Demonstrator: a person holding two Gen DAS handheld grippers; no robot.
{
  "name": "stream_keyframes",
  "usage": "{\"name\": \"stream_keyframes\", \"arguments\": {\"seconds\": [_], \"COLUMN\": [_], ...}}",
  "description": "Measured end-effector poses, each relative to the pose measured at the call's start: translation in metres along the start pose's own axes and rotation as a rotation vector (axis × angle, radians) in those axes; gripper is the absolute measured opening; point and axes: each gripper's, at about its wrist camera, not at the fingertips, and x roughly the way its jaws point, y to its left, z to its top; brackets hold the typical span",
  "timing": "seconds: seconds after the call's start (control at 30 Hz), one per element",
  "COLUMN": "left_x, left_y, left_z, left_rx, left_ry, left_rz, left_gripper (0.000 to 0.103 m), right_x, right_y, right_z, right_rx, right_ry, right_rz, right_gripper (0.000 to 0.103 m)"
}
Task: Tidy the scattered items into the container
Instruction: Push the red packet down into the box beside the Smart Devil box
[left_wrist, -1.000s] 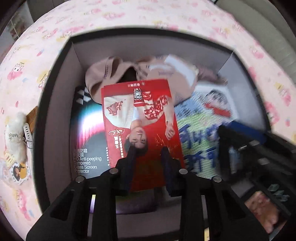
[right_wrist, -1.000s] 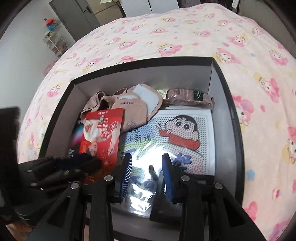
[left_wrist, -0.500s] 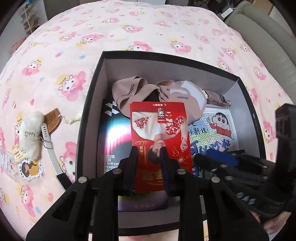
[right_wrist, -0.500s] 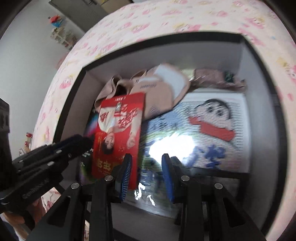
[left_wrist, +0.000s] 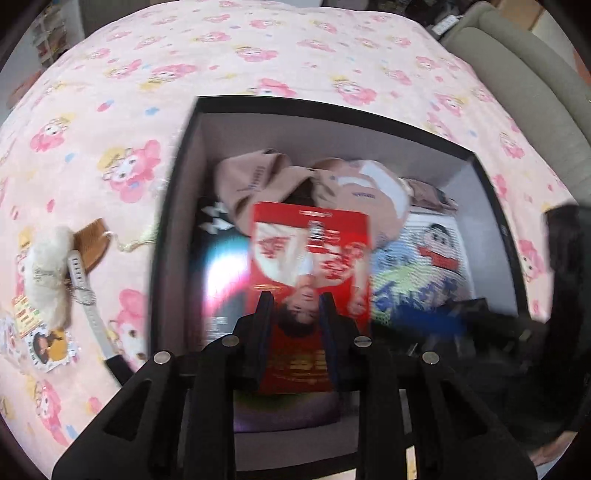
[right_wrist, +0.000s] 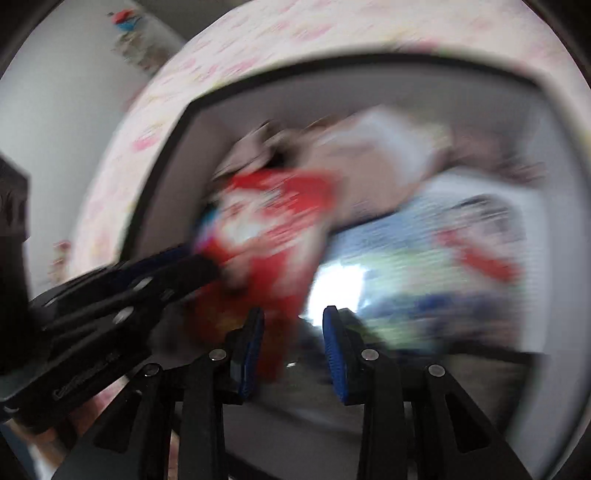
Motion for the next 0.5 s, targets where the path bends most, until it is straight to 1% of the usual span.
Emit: {"name": "stream_keyframes", "arguments": {"seconds": [0.03,0.07,0.1,0.13,0.17,0.2,0.27,0.33,0.4,0.5], "left_x": [0.001,0.003,0.004,0.007,0.010,0.012,0.017,0.022,0.030,0.042], "left_y": [-0.005,-0.013,-0.019,-0.027,-0.035,-0.040,-0.057,-0.068,-0.076,-0.076], "left_z": [-0.001,-0.002,-0.002,-0.002,-0.001,-0.001,0.002,0.004,0.007,0.008], "left_rx": [0.014,0.034,0.049,0.066,0.081,0.091,0.124,0.141,0.148,0.137], "left_ry": [-0.003,-0.005,-0.002,0.004,0.012,0.019,0.034,0.055,0.081,0.125], "left_rz": [-0.015,-0.033,-0.046,-0.063,-0.086,-0.105,-0.155,-0.181,-0.176,-0.121], "left_gripper": [0.024,0.024,0.024,0.024,0.024,0.024,0.024,0.024,0.024,0.024], "right_x": [-0.014,-0.025,-0.034,-0.044,-0.049,-0.053,-0.054,-0.053,-0.049,-0.045], "right_y": [-0.004,-0.007,-0.010,-0.014,-0.018,-0.023,-0.034,-0.038,-0.042,-0.046], "right_z": [0.001,0.001,0.001,0.001,0.002,0.003,0.005,0.003,0.005,0.003], "right_rx": [-0.010,-0.016,-0.015,-0.005,0.011,0.030,0.073,0.100,0.111,0.114], "right_ry": [-0.069,-0.121,-0.162,-0.199,-0.218,-0.226,-0.217,-0.197,-0.174,-0.146], "right_rz": [-0.107,-0.182,-0.238,-0.277,-0.280,-0.263,-0.216,-0.196,-0.204,-0.199], "right_gripper": [0.029,0.029,0.029,0.029,0.029,0.029,0.029,0.029,0.029,0.030]}}
